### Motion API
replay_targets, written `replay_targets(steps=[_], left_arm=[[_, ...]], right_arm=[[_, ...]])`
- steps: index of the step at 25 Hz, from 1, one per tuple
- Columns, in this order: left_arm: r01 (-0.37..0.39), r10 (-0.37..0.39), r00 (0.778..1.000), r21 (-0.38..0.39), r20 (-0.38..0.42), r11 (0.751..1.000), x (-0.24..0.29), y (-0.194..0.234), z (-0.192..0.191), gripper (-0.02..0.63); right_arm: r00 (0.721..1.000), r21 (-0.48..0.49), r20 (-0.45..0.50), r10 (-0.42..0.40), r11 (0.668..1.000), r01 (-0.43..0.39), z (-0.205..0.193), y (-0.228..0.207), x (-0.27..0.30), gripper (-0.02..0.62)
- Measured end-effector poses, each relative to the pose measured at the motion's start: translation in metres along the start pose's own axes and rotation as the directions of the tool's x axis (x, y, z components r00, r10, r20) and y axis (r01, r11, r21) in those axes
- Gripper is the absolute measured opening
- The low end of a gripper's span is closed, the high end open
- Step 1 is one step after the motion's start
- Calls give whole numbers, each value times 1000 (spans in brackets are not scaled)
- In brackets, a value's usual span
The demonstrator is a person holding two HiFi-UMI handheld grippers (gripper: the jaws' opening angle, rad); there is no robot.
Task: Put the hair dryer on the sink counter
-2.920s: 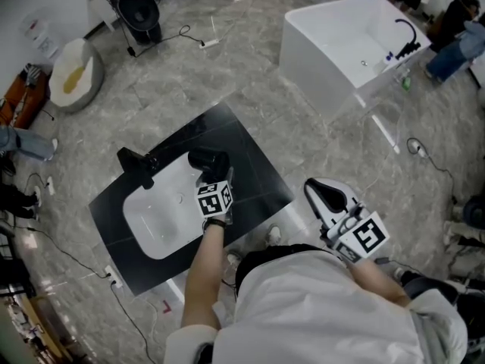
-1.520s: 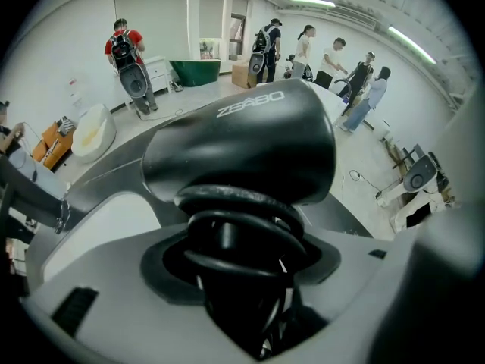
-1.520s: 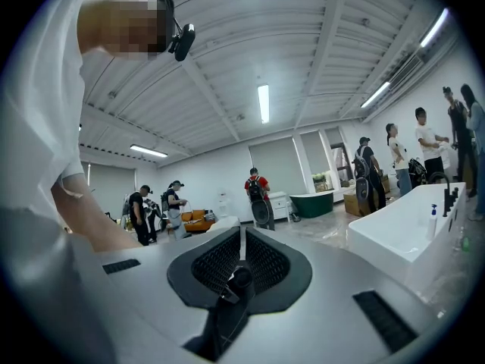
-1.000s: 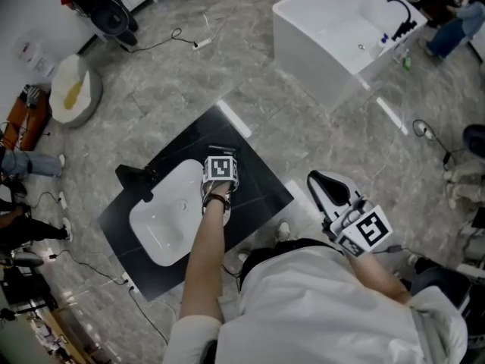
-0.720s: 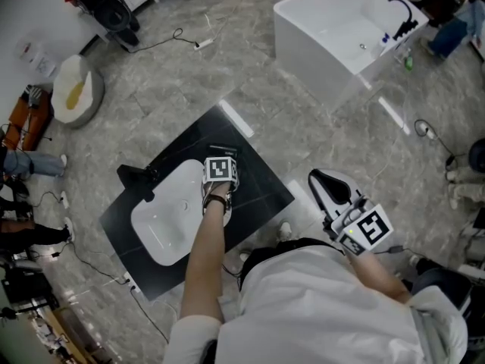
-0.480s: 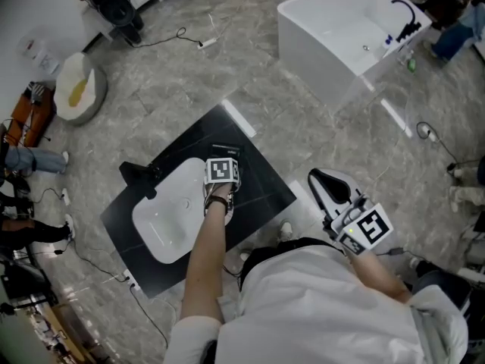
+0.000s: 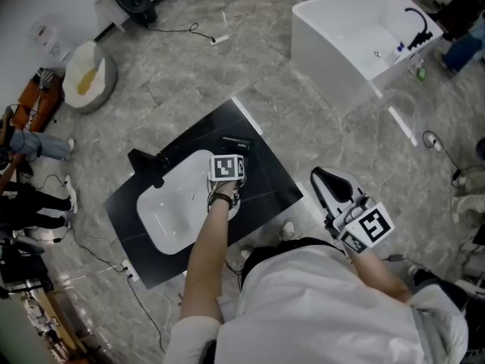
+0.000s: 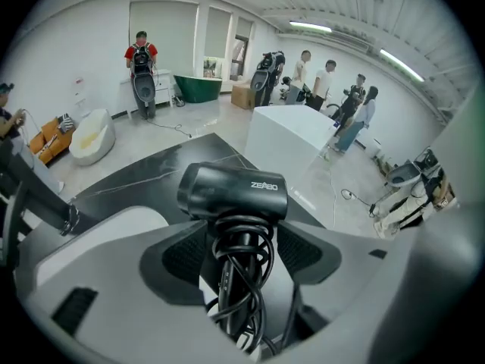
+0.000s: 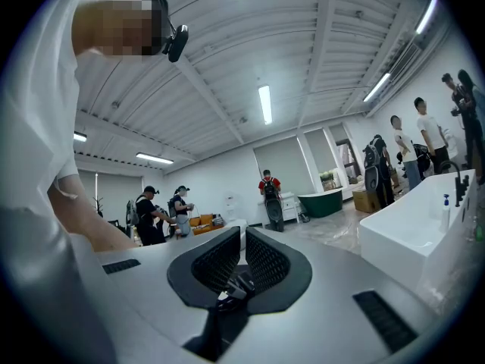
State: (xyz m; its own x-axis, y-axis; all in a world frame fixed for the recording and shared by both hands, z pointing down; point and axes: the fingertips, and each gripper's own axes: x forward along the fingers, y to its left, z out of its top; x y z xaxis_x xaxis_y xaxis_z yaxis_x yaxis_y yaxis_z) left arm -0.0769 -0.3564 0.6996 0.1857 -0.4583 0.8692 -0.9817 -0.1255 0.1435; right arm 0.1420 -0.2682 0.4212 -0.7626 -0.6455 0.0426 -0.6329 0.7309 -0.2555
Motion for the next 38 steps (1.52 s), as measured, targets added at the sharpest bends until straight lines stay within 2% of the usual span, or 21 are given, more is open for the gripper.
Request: replay_targets(steps=[2, 5, 8, 13, 14, 16, 25, 29, 38], left_arm=[[9, -8, 999, -2, 46, 1000, -7, -1, 6, 274], [-35, 34, 993, 3, 111, 999, -22, 10, 8, 201], [-40, 41, 985, -7, 165, 999, -33, 13, 7, 155], [-80, 85, 963, -28, 257, 996, -63, 24, 3, 53], [-93, 98, 954, -31, 284, 995, -71, 26, 4, 23], [-102, 108, 933, -36, 342, 994, -88, 27, 6, 3], [-37, 68, 847, -69, 527, 997, -173, 21, -9, 2], [-18, 66, 797, -87, 600, 996, -222, 27, -27, 2], [-87, 131, 674, -98, 727, 991, -332, 44, -71, 2]], right_arm=[[1000, -1, -1, 12, 1000, -12, -1, 4, 3, 46], [999, -7, -7, 36, 999, -36, 0, 13, 8, 46], [999, -18, -14, 52, 998, -52, 1, 23, 12, 46], [997, -34, -23, 72, 997, -72, 0, 41, 20, 46], [997, -37, -24, 75, 996, -76, 0, 45, 22, 46], [997, -40, -26, 79, 996, -80, -1, 52, 24, 46], [996, -47, -13, 84, 995, -85, 1, 87, 31, 46], [997, -50, -4, 75, 996, -75, 2, 100, 30, 46], [997, -62, 12, 71, 996, -70, 2, 132, 31, 46]])
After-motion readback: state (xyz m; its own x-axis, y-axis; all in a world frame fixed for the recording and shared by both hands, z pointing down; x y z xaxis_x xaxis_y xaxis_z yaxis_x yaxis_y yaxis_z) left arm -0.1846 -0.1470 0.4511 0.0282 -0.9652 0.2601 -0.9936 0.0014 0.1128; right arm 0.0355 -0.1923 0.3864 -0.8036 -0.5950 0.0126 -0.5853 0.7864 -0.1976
